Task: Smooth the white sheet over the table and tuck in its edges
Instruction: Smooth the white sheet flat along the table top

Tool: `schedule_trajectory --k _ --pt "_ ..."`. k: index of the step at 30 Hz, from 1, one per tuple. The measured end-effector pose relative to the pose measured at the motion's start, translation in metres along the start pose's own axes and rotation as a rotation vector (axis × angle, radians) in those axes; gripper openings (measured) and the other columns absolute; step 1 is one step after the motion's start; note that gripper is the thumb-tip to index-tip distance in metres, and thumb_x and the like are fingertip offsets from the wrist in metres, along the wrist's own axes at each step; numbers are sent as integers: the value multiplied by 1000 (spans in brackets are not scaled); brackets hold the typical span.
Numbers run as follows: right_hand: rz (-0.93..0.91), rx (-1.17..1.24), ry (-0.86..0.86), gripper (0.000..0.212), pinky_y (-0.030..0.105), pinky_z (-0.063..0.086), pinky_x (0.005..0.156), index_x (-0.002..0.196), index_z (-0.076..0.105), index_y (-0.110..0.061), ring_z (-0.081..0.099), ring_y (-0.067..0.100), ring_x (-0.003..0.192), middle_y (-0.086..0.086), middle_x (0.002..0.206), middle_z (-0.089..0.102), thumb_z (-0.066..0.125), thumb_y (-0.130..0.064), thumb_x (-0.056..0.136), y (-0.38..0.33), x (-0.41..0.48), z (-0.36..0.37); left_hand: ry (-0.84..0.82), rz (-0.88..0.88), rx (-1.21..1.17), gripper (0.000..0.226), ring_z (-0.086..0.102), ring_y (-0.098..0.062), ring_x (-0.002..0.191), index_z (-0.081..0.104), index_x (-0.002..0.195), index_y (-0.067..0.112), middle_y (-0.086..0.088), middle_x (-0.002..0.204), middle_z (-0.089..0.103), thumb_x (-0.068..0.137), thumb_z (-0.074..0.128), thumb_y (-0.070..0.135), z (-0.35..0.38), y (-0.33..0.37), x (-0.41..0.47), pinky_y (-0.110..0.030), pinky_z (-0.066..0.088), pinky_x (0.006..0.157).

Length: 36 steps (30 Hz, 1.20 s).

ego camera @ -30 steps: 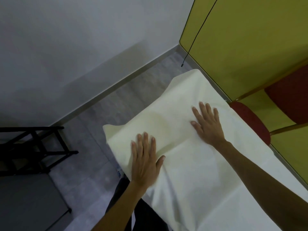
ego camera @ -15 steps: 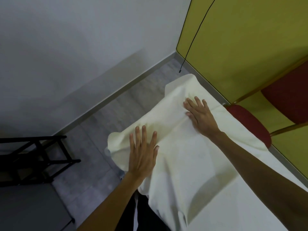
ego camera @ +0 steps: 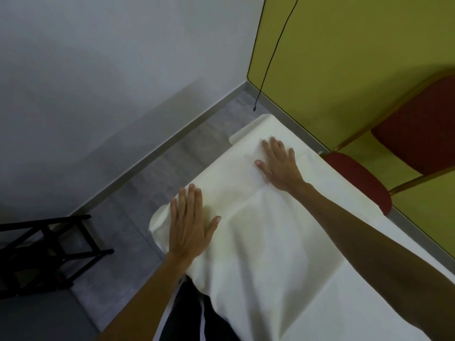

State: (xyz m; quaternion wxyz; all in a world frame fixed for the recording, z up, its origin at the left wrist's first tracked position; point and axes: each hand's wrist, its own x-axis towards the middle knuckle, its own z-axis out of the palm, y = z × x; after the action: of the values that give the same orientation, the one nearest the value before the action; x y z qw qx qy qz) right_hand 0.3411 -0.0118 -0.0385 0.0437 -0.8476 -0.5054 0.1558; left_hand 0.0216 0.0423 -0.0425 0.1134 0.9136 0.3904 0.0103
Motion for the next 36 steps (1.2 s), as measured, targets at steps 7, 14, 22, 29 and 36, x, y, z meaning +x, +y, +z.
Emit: schedule_trajectory --k 7,14,22,29,36 --pt "-12 -88 48 82 56 2 124 160 0 -16 2 31 156 13 169 0 9 -69 97 -14 34 7 3 10 24 83 22 -35 148 22 154 6 -14 161 24 95 39 62 2 -23 22 -49 21 120" --pt "-183 -124 75 82 59 7 122 158 21 -12 12 36 154 16 166 17 12 -68 98 -17 43 -13 48 -57 12 80 12 -36 151 21 153 1 -19 161 19 98 34 57 -9 -12 13 -54 14 121" --pt "-313 -196 -27 77 57 11 122 156 22 -12 14 37 153 16 164 22 14 -65 100 -25 71 -13 17 -171 21 83 15 -33 150 20 154 5 -14 162 20 97 38 61 4 -2 7 -46 8 124" --pt "-311 -178 -73 96 58 13 121 153 33 -12 23 39 149 18 157 34 -4 -77 91 -32 101 -28 9 -167 19 80 14 -37 150 26 151 -2 -21 159 25 99 34 59 -10 -19 30 -54 15 121" --pt "-36 30 112 80 55 4 124 160 12 -11 5 35 155 14 168 8 16 -63 100 -20 8 8 55 -46 -48 84 12 -35 151 19 153 -3 -19 162 14 97 41 57 4 6 -17 -54 21 119"
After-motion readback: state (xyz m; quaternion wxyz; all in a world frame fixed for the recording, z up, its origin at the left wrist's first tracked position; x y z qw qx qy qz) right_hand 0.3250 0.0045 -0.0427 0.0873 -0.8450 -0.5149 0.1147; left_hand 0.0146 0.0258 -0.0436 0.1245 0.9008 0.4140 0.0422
